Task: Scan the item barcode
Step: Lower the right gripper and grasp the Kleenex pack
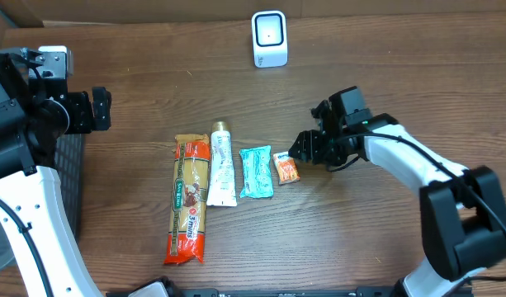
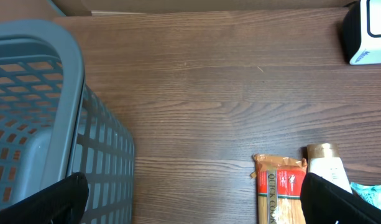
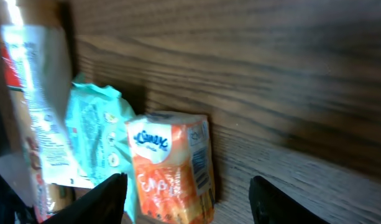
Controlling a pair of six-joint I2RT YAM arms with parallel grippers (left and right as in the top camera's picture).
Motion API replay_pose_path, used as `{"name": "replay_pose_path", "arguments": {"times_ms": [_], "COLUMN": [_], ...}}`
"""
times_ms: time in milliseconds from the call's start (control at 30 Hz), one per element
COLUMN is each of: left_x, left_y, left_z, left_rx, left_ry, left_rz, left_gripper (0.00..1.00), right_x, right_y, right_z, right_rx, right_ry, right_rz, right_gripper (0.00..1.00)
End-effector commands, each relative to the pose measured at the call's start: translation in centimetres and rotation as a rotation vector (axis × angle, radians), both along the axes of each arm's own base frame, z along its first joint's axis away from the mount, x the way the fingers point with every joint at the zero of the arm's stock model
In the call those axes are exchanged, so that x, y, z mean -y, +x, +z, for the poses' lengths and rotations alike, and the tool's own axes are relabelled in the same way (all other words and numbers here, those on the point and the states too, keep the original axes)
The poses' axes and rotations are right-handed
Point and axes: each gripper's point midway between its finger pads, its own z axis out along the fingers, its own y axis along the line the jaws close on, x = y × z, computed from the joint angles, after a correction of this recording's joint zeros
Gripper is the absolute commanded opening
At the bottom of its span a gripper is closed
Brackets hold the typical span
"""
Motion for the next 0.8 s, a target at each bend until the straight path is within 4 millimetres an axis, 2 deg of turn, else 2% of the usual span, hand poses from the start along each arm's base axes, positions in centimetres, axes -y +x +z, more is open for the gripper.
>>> {"name": "replay_pose_path", "arguments": {"times_ms": [0, 200, 300, 400, 600, 667, 767], "left_x": [0.1, 0.1, 0.1, 0.1, 0.1, 0.1, 0.1], "left_y": [0.1, 0.1, 0.1, 0.1, 0.1, 0.1, 0.1], "left_z": [0.5, 0.5, 0.5, 0.5, 0.5, 0.5, 0.5], "left_rx": [0.012, 0.012, 0.012, 0.012, 0.012, 0.012, 0.012], "left_ry": [0.013, 0.013, 0.013, 0.013, 0.013, 0.013, 0.013], "left_rz": [-0.019, -0.019, -0.019, -0.019, -0.019, -0.019, -0.019], "left_gripper": [1.0, 1.0, 0.99, 1.0, 1.0, 1.0, 1.0], "right_x": [-1.4, -1.4, -1.4, -1.2, -0.1, -0.6, -2.3], "right_y": [0.0, 0.0, 0.0, 0.3, 2.1, 2.0, 0.6], "right_z": [-0.3, -1.1, -1.1, -0.7, 4.0, 5.5, 5.9], "right_rx": [0.014, 0.018, 0.017, 0.025, 0.106, 0.154, 0.211], "right_ry": [-0.012, -0.047, -0.051, -0.085, -0.361, -0.445, -0.531], "right_rz": [0.032, 0.031, 0.032, 0.028, 0.028, 0.051, 0.114], "right_gripper": [0.64, 0.63, 0.51, 0.48, 0.49, 0.51, 0.54]}}
